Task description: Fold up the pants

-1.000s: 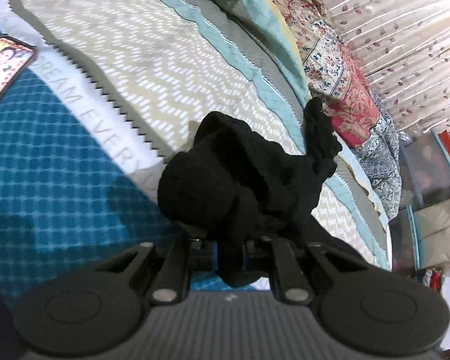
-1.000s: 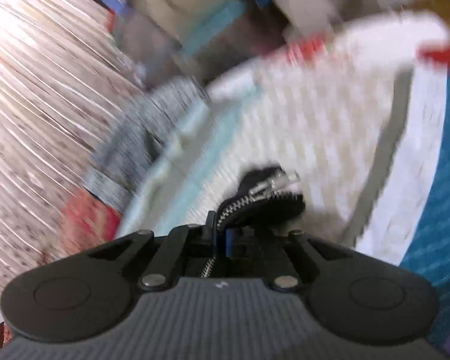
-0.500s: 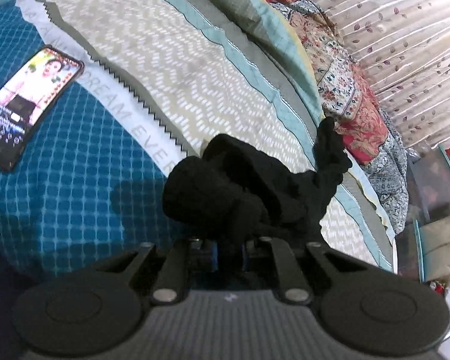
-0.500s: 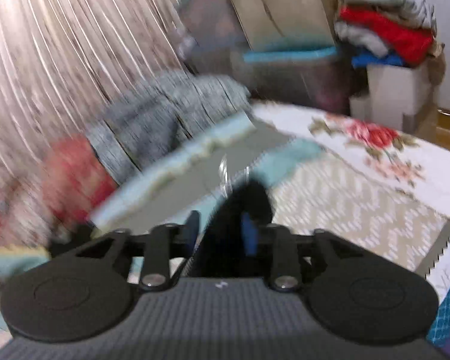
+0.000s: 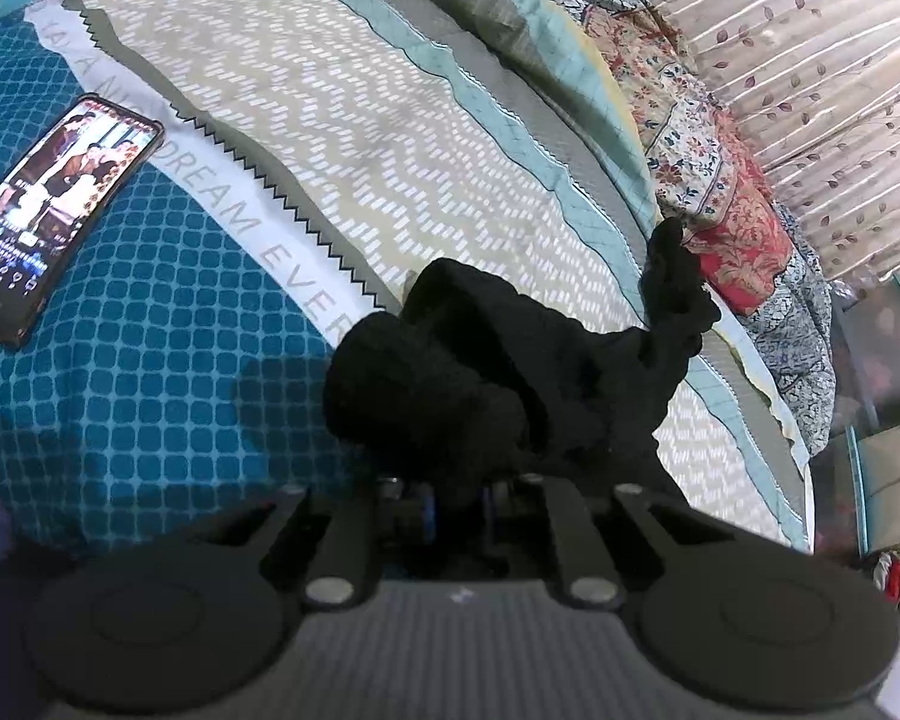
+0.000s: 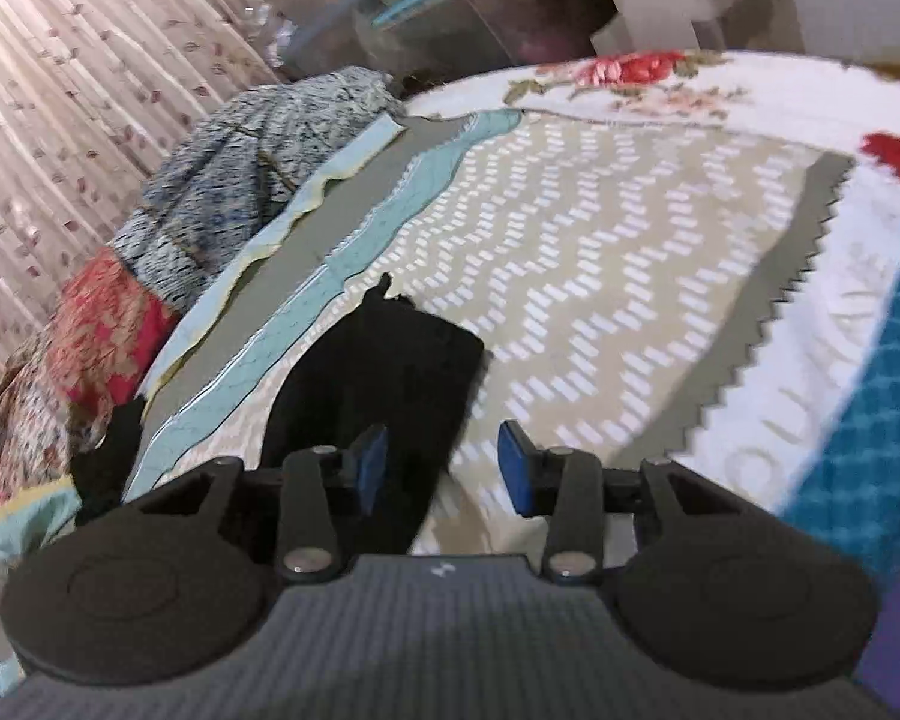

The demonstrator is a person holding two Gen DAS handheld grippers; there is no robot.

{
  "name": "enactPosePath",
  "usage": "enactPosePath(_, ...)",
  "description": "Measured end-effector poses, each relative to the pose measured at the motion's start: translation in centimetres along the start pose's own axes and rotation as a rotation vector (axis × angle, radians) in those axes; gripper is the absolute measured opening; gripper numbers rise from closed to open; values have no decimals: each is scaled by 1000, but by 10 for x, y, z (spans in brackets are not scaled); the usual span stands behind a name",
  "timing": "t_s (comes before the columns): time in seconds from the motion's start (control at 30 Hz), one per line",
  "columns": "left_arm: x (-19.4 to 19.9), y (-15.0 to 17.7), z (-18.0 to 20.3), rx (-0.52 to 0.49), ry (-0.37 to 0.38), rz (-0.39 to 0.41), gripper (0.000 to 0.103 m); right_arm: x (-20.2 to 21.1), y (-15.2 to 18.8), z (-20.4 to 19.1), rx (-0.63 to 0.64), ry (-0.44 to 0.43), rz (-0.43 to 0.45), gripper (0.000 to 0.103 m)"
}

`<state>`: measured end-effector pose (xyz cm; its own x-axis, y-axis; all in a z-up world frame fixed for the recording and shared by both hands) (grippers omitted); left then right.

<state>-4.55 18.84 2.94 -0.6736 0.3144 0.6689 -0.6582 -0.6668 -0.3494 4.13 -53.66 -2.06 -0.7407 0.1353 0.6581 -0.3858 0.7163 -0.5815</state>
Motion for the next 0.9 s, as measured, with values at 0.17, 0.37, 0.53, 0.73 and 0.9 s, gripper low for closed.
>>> enactPosePath(0.17, 4, -11, 21, -65, -33, 21, 11, -38, -17, -17, -60, -18, -69, 6)
enactPosePath(0.37, 27, -67, 87, -152, 93, 153, 11, 44, -123, -78, -78, -173, 201, 6)
enactPosePath(0.53, 30, -63, 109, -215, 154, 151, 11, 119, -166, -74, -84, -245, 354, 6)
enactPosePath(0.73, -12, 16, 35, -87, 80, -120, 11, 120, -131, 5, -117, -92, 292, 6)
enactPosePath(0.9, -28, 78, -11, -60, -19, -257, 21, 64, -58, 71, -85, 237, 30, 19)
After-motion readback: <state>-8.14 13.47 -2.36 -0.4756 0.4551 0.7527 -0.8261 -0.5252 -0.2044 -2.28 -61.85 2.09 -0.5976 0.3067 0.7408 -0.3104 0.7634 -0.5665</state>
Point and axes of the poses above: each gripper's, at about its wrist camera, not at the fingertips, and x roughly against the way its jaws point, z to its right, y to its underside, the point moved 5 cm from there along -x, roughly the way its jaws point, and after that the axes turned 5 degrees about y, right-handed, at the moved point
